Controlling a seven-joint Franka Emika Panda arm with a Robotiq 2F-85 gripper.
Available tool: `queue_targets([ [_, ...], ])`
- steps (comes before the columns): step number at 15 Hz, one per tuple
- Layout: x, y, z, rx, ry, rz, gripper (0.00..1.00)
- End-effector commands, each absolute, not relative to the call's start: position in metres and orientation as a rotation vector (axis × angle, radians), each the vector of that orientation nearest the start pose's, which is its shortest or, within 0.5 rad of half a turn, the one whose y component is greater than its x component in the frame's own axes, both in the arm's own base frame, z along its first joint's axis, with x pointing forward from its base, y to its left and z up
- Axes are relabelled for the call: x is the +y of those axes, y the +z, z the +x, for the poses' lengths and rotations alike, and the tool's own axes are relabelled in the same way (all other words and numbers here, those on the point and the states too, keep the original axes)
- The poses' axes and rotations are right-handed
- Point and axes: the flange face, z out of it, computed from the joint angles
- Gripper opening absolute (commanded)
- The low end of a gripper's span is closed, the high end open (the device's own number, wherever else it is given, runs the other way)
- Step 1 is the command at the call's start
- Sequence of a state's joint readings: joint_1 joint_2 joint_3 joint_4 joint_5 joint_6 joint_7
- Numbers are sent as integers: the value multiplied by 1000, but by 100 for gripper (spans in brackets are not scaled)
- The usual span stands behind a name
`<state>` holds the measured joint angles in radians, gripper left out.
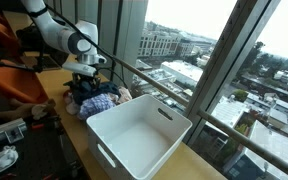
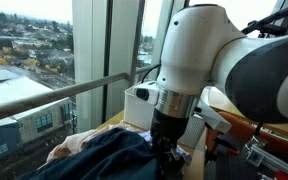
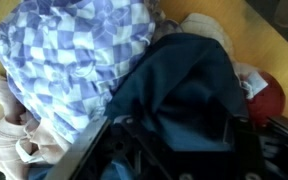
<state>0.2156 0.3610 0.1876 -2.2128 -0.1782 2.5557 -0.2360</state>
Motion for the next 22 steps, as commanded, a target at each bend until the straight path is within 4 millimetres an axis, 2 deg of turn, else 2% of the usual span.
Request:
queue_targets([
  [1, 207, 222, 511, -1260, -29, -2957, 39],
  [4, 197, 238, 519, -1287, -56, -2976, 18],
  [6, 193, 264, 526, -1298, -105, -2982, 2],
  [7, 193, 282, 530, -1305, -139, -2981, 0],
  [12, 190, 407, 564, -1372, -420, -2982, 1],
  [16, 169, 511, 598, -1345, -692, -3006, 1],
  [19, 135, 578, 625, -1278, -872, -3042, 1],
  [22, 93, 642, 641, -1193, -1024, -3071, 1],
])
